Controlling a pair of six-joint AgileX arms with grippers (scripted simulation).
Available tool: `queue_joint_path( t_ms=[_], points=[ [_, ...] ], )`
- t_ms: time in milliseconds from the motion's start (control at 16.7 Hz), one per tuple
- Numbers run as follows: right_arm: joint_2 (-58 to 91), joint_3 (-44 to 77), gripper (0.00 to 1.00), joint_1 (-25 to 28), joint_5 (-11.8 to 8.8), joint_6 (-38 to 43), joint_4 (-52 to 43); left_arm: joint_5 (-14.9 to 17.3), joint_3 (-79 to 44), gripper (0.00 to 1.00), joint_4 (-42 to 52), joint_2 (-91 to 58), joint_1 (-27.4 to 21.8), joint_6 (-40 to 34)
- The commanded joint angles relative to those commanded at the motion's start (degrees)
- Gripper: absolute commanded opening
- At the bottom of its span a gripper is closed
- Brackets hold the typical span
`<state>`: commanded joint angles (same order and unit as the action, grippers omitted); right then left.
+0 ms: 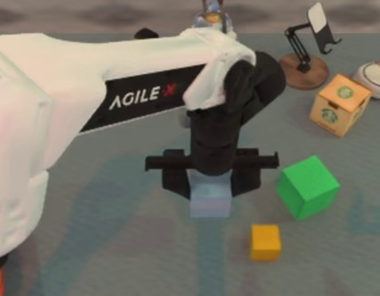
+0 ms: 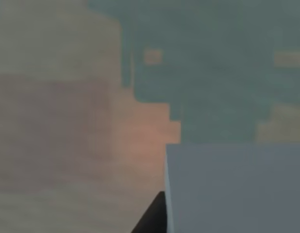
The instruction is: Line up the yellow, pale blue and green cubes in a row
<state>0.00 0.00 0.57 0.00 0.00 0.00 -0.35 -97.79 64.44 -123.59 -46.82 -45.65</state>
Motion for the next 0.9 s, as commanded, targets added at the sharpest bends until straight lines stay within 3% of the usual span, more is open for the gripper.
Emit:
queue_joint_path(
  t_ms=[180,540,900],
  points=[
    [0.00,0.00,1.00,0.00,0.00,0.00,0.00,-0.11,2.35,0.00,-0.77,2.43,-3.99,-4.48],
    [0.00,0.00,1.00,0.00,0.00,0.00,0.00,-0.13,3.06,0.00,-1.73,2.08,-4.09,-4.54],
    [0.00,0.00,1.00,0.00,0.00,0.00,0.00,-0.08,10.31,0.00,-12.88,-1.44,-4.27,-4.74]
  ],
)
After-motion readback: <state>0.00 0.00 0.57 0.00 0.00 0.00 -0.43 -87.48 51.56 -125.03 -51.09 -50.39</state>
